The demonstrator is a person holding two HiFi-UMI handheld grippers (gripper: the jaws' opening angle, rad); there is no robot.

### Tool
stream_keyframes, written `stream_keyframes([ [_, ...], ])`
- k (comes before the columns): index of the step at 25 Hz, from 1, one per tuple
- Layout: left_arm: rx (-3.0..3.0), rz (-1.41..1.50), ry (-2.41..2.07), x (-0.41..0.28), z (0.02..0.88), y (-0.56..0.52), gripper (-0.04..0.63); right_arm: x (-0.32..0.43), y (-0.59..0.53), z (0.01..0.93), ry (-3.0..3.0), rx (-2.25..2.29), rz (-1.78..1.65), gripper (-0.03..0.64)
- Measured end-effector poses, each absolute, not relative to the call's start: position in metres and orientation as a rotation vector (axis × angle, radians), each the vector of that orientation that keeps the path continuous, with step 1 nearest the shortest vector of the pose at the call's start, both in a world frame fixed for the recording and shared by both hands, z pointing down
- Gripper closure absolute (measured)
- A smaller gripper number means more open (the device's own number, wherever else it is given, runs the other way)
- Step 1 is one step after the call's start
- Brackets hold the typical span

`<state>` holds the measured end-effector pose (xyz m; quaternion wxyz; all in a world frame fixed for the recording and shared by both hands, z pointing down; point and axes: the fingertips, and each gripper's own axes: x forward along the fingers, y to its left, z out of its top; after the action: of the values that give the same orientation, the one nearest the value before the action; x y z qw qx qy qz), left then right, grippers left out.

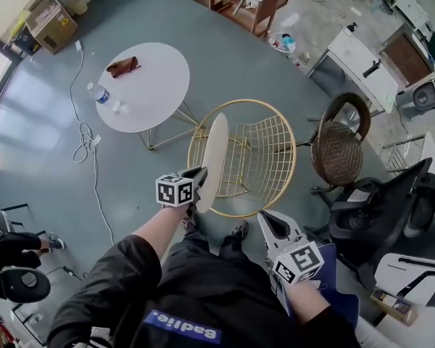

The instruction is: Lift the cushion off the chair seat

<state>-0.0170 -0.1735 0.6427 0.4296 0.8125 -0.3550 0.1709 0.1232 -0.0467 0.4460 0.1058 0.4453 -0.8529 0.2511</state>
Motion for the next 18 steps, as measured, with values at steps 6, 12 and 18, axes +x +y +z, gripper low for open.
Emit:
stream_keyframes([
  [6, 2.095, 0.307, -0.895, -0.025, 0.547, -0.146, 0.56, 0.115, -0.051, 0.429, -2.526, 1.328, 0.713, 0.589],
  [12, 2.18, 0.229, -0.834, -0.024, 0.475, -0.12, 0.561, 0.097, -0.064, 0.41, -2.547, 1.348, 0.675, 0.589],
  [18, 2.259, 0.132, -0.773, -0.014, 0.414, -0.112, 0.561, 0.085, -0.071, 0.398, -2.57, 1.32, 0.627, 0.589],
])
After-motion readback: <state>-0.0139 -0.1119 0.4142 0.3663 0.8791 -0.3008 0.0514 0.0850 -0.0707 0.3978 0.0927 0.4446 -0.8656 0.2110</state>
